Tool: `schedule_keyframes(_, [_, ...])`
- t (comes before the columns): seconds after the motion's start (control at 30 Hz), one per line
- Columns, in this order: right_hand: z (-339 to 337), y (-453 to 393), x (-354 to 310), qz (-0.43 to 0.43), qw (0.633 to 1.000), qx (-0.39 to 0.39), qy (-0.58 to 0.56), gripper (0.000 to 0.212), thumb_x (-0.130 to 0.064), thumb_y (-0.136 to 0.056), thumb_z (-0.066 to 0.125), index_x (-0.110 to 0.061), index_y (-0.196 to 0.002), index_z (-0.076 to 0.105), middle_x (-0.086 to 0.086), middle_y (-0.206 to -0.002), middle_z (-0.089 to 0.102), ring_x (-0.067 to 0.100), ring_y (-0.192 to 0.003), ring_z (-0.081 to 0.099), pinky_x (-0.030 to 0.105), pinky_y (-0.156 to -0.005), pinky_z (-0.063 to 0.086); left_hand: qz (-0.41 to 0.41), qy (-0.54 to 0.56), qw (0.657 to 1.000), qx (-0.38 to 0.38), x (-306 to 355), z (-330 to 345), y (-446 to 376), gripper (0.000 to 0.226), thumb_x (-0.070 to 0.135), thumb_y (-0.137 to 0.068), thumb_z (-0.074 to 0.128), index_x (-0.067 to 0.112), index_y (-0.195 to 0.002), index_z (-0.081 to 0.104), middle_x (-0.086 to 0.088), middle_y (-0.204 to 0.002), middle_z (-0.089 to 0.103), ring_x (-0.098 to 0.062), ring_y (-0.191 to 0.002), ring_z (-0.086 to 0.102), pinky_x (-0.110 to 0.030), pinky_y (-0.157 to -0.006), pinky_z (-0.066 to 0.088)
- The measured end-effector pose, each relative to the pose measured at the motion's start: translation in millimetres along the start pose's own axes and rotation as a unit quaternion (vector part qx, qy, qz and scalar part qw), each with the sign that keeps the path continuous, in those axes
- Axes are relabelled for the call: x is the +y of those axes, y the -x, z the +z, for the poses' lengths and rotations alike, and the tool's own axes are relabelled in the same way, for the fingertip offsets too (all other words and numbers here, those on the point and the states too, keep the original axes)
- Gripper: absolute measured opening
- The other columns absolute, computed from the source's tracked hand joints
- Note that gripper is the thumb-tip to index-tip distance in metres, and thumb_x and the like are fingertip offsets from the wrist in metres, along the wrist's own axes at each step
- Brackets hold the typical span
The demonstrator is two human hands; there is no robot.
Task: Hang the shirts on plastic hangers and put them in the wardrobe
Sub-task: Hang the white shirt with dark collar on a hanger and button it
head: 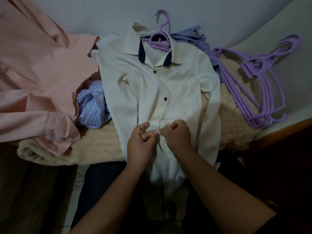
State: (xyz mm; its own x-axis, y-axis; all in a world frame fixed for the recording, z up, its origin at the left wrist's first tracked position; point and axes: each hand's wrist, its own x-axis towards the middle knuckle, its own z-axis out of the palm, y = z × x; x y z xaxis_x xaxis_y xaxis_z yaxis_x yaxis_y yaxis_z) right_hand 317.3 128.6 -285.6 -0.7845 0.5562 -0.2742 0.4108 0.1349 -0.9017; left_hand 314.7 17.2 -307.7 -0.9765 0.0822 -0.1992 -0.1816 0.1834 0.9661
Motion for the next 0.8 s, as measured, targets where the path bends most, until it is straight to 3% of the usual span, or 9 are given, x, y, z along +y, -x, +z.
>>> schedule_keyframes(0.1, [-1,-3,1,0.004,0.999,-0.04,-0.002,0.028,-0.006,-0.077,0.066,-0.016,-0.073,0.04,-0.004,-0.067,0.042,0.008,-0.056,0.038,0.006,-0.044,0.034,-0.004,0.006,1.0,-0.008,-2,-1,-6,0.037,0.019,-0.089,0.066,0.028,-0.122,0.052,0.012,-0.085,0.074,0.008,-0.084,0.065,-0.007,-0.077,0.046])
schedule_keyframes(0.37, [-1,-11,11,0.012,0.999,-0.049,-0.004,0.031,-0.004,-0.077,0.066,-0.018,-0.067,0.039,0.001,-0.067,0.047,0.013,-0.059,0.043,0.02,-0.053,0.036,-0.063,0.1,0.993,-0.02,-12,-1,-17,0.042,0.013,-0.087,0.067,0.025,-0.123,0.05,0.002,-0.086,0.075,-0.009,-0.09,0.069,-0.029,-0.092,0.051])
schedule_keyframes(0.5, [-1,-12,10,0.011,0.998,-0.061,-0.012,0.032,-0.002,-0.075,0.066,-0.018,-0.066,0.039,-0.002,-0.065,0.043,0.013,-0.059,0.041,0.016,-0.05,0.036,-0.097,0.131,0.986,-0.01,-10,0,-20,0.036,0.019,-0.086,0.07,0.033,-0.113,0.051,-0.018,-0.095,0.071,-0.027,-0.096,0.069,-0.041,-0.091,0.054])
schedule_keyframes(0.6, [1,-14,10,0.015,0.998,-0.058,-0.026,0.033,-0.001,-0.074,0.066,-0.019,-0.065,0.04,-0.001,-0.065,0.044,0.015,-0.06,0.043,0.023,-0.055,0.038,-0.093,0.127,0.987,-0.018,-10,0,-22,0.041,0.015,-0.085,0.07,0.028,-0.117,0.047,-0.009,-0.091,0.074,-0.02,-0.092,0.07,-0.034,-0.087,0.055])
schedule_keyframes(0.73, [1,-13,13,-0.007,0.999,-0.051,-0.01,0.032,-0.004,-0.079,0.064,-0.018,-0.065,0.04,-0.003,-0.063,0.043,0.01,-0.057,0.04,0.009,-0.046,0.033,-0.064,0.098,0.993,-0.028,-10,3,-25,0.052,0.004,-0.082,0.071,0.018,-0.122,0.042,0.002,-0.084,0.072,-0.012,-0.085,0.069,-0.025,-0.083,0.052])
schedule_keyframes(0.8, [2,-13,16,-0.019,0.998,-0.052,-0.008,0.03,-0.004,-0.081,0.064,-0.018,-0.065,0.042,-0.003,-0.064,0.046,0.009,-0.059,0.042,0.011,-0.052,0.036,-0.055,0.083,0.995,-0.024,-11,5,-28,0.053,0.003,-0.08,0.072,0.017,-0.122,0.042,0.004,-0.081,0.071,-0.011,-0.084,0.068,-0.025,-0.085,0.051])
